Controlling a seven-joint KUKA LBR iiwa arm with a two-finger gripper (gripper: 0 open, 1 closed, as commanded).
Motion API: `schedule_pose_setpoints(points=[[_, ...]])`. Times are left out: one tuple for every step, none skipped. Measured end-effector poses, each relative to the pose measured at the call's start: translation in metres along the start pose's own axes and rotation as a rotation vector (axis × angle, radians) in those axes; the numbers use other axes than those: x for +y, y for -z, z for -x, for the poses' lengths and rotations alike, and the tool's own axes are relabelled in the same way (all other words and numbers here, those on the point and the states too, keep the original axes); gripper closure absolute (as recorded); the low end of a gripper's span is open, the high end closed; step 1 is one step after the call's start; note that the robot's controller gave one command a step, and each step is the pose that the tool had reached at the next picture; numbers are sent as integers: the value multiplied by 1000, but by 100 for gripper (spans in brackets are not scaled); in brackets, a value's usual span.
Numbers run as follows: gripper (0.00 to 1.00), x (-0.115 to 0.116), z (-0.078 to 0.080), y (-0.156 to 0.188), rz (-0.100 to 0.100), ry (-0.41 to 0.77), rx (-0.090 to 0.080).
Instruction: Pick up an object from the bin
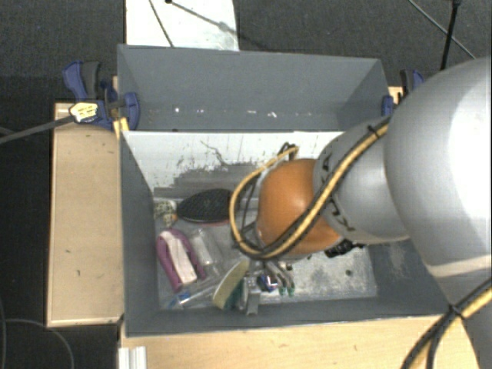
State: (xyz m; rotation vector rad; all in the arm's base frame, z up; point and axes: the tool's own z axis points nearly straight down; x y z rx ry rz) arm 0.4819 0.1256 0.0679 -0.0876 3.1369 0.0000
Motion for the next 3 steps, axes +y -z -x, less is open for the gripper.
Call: schedule_pose_setpoints(points=[[100,2,-1,2,1,-1,3],[100,-1,37,95,2,-3,-9],[100,-18,57,206,1,-12,-9]])
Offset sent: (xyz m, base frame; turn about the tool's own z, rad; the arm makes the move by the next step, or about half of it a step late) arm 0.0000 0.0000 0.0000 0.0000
